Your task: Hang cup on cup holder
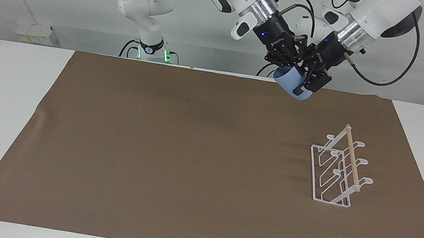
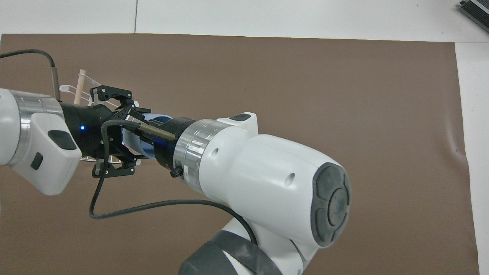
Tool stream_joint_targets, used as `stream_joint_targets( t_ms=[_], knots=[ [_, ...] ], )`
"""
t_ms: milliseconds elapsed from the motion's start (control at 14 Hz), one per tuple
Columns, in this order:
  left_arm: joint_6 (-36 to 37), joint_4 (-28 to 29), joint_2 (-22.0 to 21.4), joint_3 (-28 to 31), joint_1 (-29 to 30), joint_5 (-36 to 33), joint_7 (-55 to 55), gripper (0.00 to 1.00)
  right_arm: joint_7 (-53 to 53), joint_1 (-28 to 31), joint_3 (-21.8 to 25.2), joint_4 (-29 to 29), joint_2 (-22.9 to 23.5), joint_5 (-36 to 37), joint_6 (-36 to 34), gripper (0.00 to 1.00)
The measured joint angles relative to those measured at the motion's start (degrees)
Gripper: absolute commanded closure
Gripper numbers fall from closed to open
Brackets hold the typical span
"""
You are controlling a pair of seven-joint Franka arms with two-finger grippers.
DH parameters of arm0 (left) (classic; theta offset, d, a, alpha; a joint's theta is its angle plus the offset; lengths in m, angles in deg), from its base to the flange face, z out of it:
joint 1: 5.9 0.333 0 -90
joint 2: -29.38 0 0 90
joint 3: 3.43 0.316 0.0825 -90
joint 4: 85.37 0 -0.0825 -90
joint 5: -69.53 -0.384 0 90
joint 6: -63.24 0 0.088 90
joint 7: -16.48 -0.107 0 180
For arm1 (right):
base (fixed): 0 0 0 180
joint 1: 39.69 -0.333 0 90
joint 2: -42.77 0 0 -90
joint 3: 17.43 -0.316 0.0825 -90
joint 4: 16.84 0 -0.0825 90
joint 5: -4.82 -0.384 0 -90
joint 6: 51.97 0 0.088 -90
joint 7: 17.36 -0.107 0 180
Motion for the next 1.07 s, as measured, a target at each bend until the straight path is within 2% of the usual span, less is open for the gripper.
stream_joint_targets(
  t_ms=[71, 143, 214, 286, 429, 929, 1000, 1071],
  knots=[
    [0.04, 0.0, 0.0, 0.02, 0.0, 0.0, 0.05, 1.0, 0.0, 0.0, 0.0, -0.01, 0.0, -0.02, 0.0, 1.0],
    [0.09, 0.0, 0.0, 0.03, 0.0, 0.0, 0.1, 1.0, 0.0, 0.0, 0.0, -0.02, 0.0, -0.06, 0.0, 0.94],
    [0.14, 0.0, 0.0, 0.04, 0.0, 0.0, 0.14, 1.0, 0.0, 0.0, -0.01, -0.03, 0.0, -0.11, 0.0, 0.46],
    [0.3, 0.0, 0.0, 0.1, 0.0, 0.01, 0.59, 1.0, 0.0, 0.02, 0.04, -0.05, 0.0, -0.11, 0.01, 0.14],
    [1.47, 0.01, -0.01, 0.13, 0.0, 0.12, 1.68, 1.0, 0.0, 0.11, 0.19, -0.01, 0.0, -0.11, 0.73, 0.01],
    [3.61, 0.47, 0.0, 0.46, 0.14, -1.19, 2.75, 1.0, 0.0, 0.5, 0.38, 0.23, 0.0, -0.11, 1.44, 0.0],
    [3.71, 0.51, 0.0, 0.7, 0.24, -3.3, 2.78, 1.0, 0.0, 0.5, 0.38, 0.25, 0.0, -0.11, 1.45, 0.07],
    [3.87, 0.52, 0.0, 0.84, 0.39, -6.19, 3.11, 1.0, 0.03, 0.51, 0.4, 0.26, 0.0, -0.11, 1.45, 0.33]
  ],
)
